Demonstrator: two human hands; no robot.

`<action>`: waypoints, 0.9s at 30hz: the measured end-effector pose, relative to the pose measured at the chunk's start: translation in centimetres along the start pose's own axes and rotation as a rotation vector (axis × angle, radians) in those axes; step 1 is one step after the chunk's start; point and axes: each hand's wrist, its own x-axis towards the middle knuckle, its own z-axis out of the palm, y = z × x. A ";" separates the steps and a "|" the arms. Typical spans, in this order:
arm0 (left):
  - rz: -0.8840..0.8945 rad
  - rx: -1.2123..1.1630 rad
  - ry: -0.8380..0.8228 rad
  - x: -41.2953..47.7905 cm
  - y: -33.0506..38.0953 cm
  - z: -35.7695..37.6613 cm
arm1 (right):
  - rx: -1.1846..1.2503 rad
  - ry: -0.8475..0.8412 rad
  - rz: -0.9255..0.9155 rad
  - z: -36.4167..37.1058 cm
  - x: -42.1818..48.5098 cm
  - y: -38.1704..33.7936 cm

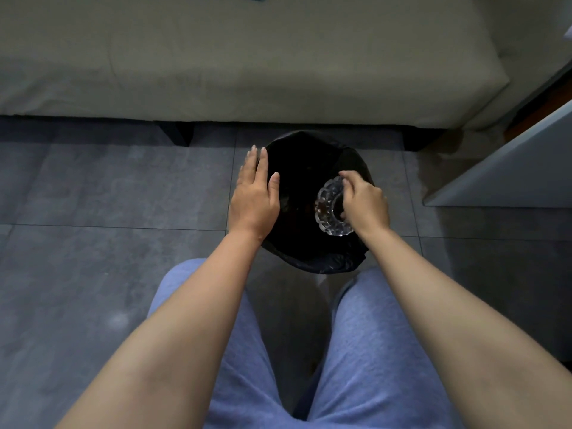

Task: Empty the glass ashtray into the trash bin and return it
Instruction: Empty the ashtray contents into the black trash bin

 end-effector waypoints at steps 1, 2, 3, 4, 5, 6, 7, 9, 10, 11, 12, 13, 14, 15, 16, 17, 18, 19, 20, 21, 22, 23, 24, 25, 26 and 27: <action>-0.001 0.002 -0.001 0.0 0.0 0.0 | 0.026 0.010 0.003 0.1 0.0 -0.2; -0.001 0.003 0.001 0.0 0.0 -0.1 | 0.022 0.022 0.002 0.2 0.1 -0.3; -0.002 0.003 0.004 -0.1 0.0 -0.1 | -0.005 0.020 0.000 0.2 0.2 -0.4; -0.006 0.003 0.004 -0.1 -0.1 -0.1 | -0.042 -0.002 0.003 0.2 0.3 -0.4; -0.012 0.003 0.002 -0.1 -0.2 -0.1 | -0.057 -0.017 0.002 -0.1 0.4 -0.3; -0.017 0.000 -0.002 -0.1 -0.3 -0.2 | -0.017 -0.016 0.023 -0.2 0.5 -0.4; -0.017 0.000 -0.003 0.0 -0.5 -0.2 | 0.027 -0.013 0.037 -0.3 0.7 -0.5; -0.013 0.001 0.011 0.2 -0.7 -0.1 | -0.007 -0.015 0.018 -0.2 1.1 -0.3; -0.015 0.000 0.014 0.1 -0.8 -0.1 | -0.067 -0.037 0.005 0.0 1.1 -0.3; -0.022 -0.003 0.010 0.0 -0.8 -0.1 | -0.136 -0.060 -0.011 0.0 1.1 -0.1; -0.028 -0.006 0.005 0.0 -0.9 -0.1 | -0.158 -0.057 -0.013 -0.1 1.1 -0.2; -0.030 -0.008 0.004 -0.1 -0.9 -0.1 | -0.135 -0.034 -0.014 -0.1 1.2 -0.3; -0.028 -0.005 0.008 -0.1 -1.0 -0.2 | -0.116 -0.007 -0.023 -0.2 1.2 -0.5; -0.029 -0.005 0.012 -0.2 -1.1 -0.2 | -0.125 0.000 -0.036 -0.2 1.4 -0.6; -0.033 -0.011 0.012 -0.2 -1.0 -0.3 | -0.166 -0.013 -0.041 -0.2 1.4 -0.6; -0.038 -0.017 0.005 -0.3 -1.0 -0.3 | -0.232 -0.042 -0.049 -0.3 1.3 -0.6; -0.042 -0.022 -0.001 -0.3 -1.0 -0.4 | -0.269 -0.053 -0.052 -0.4 1.1 -0.6; -0.048 -0.023 -0.006 -0.5 -1.0 -0.5 | -0.270 -0.051 -0.058 -0.5 1.0 -0.6; -0.059 -0.020 -0.004 -0.5 -1.0 -0.7 | -0.239 -0.043 -0.057 -0.6 0.9 -0.6; -0.076 -0.019 0.001 -0.6 -1.1 -0.9 | -0.198 -0.034 -0.049 -0.6 0.7 -0.5; -0.100 -0.021 0.003 -0.7 -1.2 -1.0 | -0.144 -0.025 -0.032 -0.7 0.5 -0.4; -0.125 -0.021 0.003 -0.8 -1.3 -1.2 | -0.086 -0.020 -0.007 -0.7 0.2 -0.3; -0.146 -0.020 0.004 -0.9 -1.4 -1.3 | -0.026 -0.017 0.021 -0.7 -0.1 -0.4; -0.162 -0.019 0.006 -1.0 -1.5 -1.4 | 0.037 -0.018 0.048 -0.7 -0.3 -0.3; -0.177 -0.019 0.008 -1.1 -1.6 -1.6 | 0.099 -0.019 0.073 -0.7 -0.5 -0.4; -0.193 -0.018 0.006 -1.3 -1.7 -1.7 | 0.145 -0.015 0.097 -0.7 -0.8 -0.4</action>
